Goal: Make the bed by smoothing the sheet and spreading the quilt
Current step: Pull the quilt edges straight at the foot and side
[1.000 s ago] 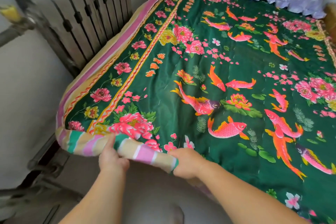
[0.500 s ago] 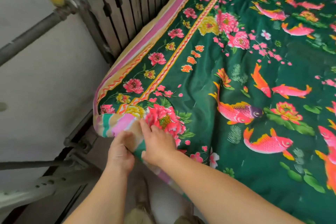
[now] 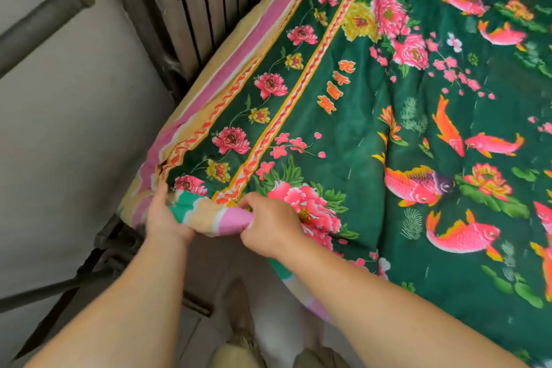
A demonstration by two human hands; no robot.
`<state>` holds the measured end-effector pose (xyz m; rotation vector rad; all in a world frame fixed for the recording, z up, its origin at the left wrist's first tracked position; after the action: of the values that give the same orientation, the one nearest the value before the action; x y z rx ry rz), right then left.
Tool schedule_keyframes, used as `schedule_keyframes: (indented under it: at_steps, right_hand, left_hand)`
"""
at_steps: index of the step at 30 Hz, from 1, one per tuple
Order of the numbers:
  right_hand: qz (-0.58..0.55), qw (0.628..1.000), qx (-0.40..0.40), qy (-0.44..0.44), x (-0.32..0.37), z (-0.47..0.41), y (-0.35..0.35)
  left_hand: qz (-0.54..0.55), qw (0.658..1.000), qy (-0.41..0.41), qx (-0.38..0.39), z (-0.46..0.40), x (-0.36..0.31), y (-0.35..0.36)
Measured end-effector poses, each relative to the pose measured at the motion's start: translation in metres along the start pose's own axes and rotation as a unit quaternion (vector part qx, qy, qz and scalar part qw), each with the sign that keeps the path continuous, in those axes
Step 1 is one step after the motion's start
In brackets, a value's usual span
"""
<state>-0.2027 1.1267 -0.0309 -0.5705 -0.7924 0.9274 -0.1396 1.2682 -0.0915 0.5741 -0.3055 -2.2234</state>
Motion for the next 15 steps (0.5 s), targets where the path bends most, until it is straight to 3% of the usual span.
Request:
schedule_keyframes:
  at_steps: [2,4,7,12,14,15]
  right_hand:
    - [-0.016,1.000,0.023,0.003,0.002,0.002,-0.003]
    - [-0.023,0.999,0.036,0.002,0.009,0.000,-0.005]
    - [-0.035,0.999,0.026,-0.001,0.029,-0.005,-0.003]
    - [-0.038,0.999,-0.006,-0.017,0.056,-0.009,0.008]
    - [-0.010,0.999,0.025,-0.027,0.054,-0.011,0.024]
    - [0.013,0.997,0.063,-0.039,0.051,-0.010,0.035]
  left_hand:
    - [-0.022,1.000,0.015,0.000,-0.004,-0.021,0.012]
    - [-0.026,0.993,0.104,-0.043,-0.001,-0.046,0.029]
    - [0.075,0.971,0.214,-0.069,0.014,-0.084,0.047]
    - [0.147,0.945,0.269,-0.118,0.033,-0.113,0.025]
    - [0.127,0.944,0.264,-0.151,0.025,-0.109,0.003]
    - [0.065,0.948,0.257,-0.178,0.019,-0.106,-0.008]
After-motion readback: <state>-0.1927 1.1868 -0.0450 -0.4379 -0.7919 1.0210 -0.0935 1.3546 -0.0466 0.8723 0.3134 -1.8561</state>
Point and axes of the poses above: each hand's wrist, its own z-axis away from the middle knuckle, its own y-axis out of the palm, x = y × z, the point moved 2 cm from there along -z, towards the middle knuckle, and after that the axes turned 7 degrees about z, right-handed, at the moved point
